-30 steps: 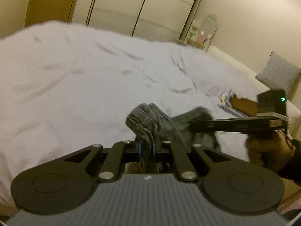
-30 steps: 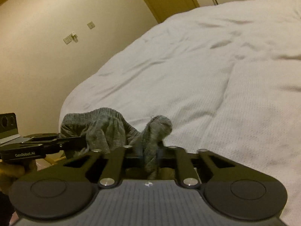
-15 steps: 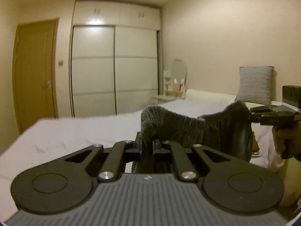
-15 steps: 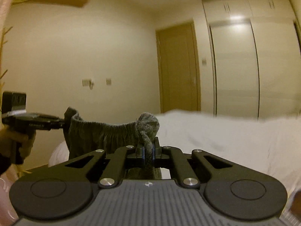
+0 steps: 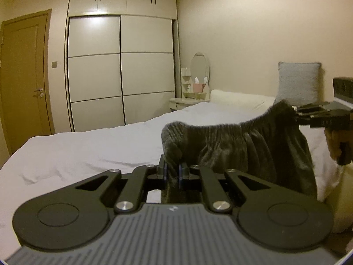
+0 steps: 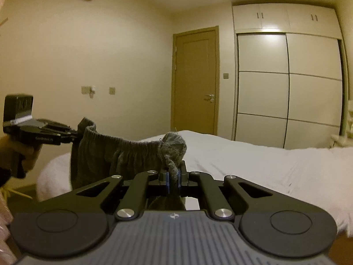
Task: Fold clothes
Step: 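Lower the shorts onto the bed and open both grippers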
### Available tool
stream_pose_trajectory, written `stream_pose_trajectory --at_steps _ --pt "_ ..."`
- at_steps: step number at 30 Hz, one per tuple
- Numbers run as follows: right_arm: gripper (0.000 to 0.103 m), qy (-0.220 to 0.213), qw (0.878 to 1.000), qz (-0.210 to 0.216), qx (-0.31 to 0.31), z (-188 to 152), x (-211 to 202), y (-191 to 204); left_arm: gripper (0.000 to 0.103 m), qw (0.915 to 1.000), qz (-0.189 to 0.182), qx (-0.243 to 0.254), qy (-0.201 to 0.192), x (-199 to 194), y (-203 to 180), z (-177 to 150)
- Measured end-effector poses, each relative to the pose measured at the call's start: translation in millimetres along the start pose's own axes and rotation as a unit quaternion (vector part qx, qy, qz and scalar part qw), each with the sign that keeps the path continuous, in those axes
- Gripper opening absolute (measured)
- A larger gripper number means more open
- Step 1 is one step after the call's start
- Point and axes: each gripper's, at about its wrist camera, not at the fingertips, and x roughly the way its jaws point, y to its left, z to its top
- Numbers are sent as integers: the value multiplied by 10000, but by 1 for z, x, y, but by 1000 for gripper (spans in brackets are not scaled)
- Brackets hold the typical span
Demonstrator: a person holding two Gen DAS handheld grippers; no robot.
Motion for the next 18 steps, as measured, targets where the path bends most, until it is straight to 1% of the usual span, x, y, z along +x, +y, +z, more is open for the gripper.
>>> stream_pose_trajectory --at_steps 2,4,6,7,8,9,10,11,12,13,14,15,18 --pt "4 84 9999 -20 121 5 40 -29 9 9999 -3 -110 107 46 30 -2" --pt "4 216 9994 -110 249 7 81 -59 11 9992 70 -249 319 104 59 -12" --pt "4 426 9983 -286 258 0 136 -88 16 9976 188 -376 553 160 82 -25" --pt "4 590 9971 -347 321 -6 164 -104 20 9959 293 -417 747 193 92 -37" --pt "4 764 9955 -410 386 -16 193 -120 22 9935 412 -486 945 220 101 -51" --pt "7 937 9935 -474 449 -27 221 -136 24 9906 488 -640 1102 228 108 -64" --pt "13 1103 9908 -568 546 -40 244 -151 28 9873 562 -797 1257 236 115 -77" --pt "31 1267 9875 -668 650 -54 267 -166 29 9833 636 -953 1412 243 121 -90" --pt "35 1399 9821 -894 887 -69 281 -178 30 9789 710 -1109 1566 251 128 -103" --pt "35 1444 9769 -1032 1187 -82 285 -186 36 9738 783 -1264 1719 259 135 -116" --pt "35 1428 9752 -1027 1345 -92 282 -186 42 9726 766 -1312 1757 250 135 -126" --pt "36 1402 9740 -997 1472 -102 277 -185 44 9715 746 -1358 1792 240 134 -136" --pt "39 1524 9740 -953 1377 -126 254 -168 47 9671 616 -1575 1898 202 130 -153"
